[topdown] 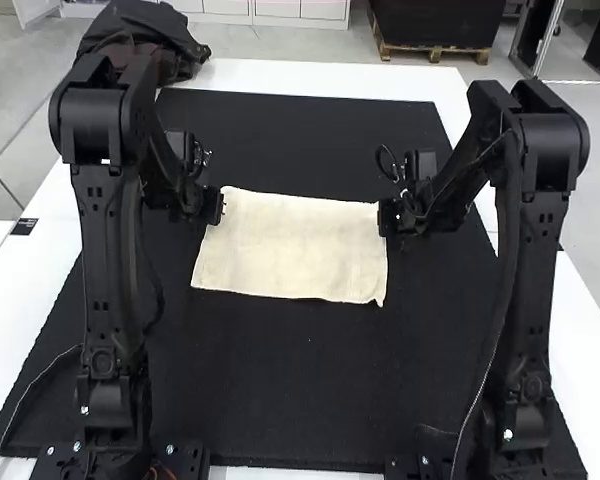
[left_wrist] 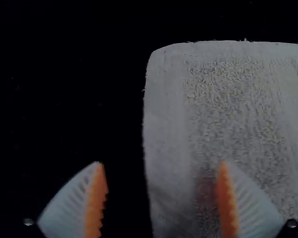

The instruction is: Fold the towel.

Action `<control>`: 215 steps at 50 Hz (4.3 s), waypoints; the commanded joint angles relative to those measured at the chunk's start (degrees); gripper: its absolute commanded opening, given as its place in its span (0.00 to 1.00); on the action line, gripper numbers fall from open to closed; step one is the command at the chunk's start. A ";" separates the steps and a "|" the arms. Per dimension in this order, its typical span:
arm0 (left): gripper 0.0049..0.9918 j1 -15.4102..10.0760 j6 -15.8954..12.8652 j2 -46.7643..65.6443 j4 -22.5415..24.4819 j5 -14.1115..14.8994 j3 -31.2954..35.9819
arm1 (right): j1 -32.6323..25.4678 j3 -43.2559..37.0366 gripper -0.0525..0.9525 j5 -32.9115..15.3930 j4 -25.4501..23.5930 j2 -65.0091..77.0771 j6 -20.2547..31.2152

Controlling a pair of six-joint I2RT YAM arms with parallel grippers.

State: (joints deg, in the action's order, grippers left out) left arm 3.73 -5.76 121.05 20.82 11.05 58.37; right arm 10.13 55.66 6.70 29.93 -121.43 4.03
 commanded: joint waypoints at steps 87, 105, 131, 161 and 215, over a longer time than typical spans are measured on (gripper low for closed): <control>0.02 6.38 -2.15 -26.04 -4.56 7.41 -17.06 | -1.08 -17.16 0.03 6.04 -6.55 29.40 -0.60; 0.02 6.47 -2.85 -33.08 -4.91 7.41 -24.62 | -1.08 -23.23 0.03 7.10 -9.28 34.33 0.19; 0.02 6.47 -4.61 -41.51 -5.88 7.32 -33.67 | -0.90 -27.01 0.03 9.91 -14.90 38.72 2.38; 0.99 6.73 -7.78 -38.44 3.97 4.33 -42.11 | -0.55 -28.94 0.54 10.09 -13.50 32.04 3.09; 0.98 16.66 -5.93 -42.30 8.62 8.20 -41.41 | 0.77 -22.44 0.79 12.02 -12.88 23.96 1.86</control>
State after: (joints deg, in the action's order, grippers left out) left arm 19.88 -12.16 80.27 29.19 18.28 16.27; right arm 9.82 31.59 17.80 16.60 -96.57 6.55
